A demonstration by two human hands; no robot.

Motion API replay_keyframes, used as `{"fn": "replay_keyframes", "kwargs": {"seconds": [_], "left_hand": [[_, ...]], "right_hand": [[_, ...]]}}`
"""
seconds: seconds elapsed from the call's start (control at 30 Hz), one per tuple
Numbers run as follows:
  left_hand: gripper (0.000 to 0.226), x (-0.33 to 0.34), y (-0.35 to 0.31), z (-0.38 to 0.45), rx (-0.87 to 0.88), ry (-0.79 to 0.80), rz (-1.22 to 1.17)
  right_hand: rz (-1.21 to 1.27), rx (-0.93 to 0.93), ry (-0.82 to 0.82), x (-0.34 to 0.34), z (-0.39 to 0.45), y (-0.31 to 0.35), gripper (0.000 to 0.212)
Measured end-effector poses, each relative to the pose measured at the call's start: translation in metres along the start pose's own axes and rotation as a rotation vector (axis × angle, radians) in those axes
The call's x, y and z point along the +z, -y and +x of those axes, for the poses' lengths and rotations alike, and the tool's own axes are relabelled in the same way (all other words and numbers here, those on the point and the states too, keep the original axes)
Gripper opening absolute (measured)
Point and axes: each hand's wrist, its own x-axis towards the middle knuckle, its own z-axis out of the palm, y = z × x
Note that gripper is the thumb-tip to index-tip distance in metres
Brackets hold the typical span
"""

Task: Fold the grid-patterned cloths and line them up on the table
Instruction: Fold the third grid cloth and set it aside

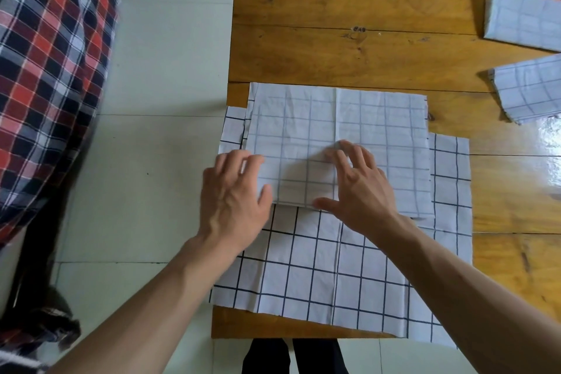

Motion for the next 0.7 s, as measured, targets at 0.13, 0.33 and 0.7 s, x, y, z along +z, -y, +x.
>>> {"fn": "replay_keyframes", "kwargs": {"seconds": [0.13, 0.33, 0.7], "left_hand": [[0.046, 0.025, -0.034, 0.010, 0.161, 0.084, 0.040], [0.066, 0.054, -0.028, 0.005, 0.158, 0.274, 0.166], [0.060, 0.025, 0.038, -0.016, 0.078, 0.288, 0.173]], "right_hand": [[-0.003, 0.001, 0.006, 0.000, -0.001, 0.000, 0.094], [-0.007, -0.008, 0.024, 0.006, -0.001, -0.005, 0.099], [0.111, -0.052, 0.005, 0.013, -0.013, -0.032, 0.099]]}}
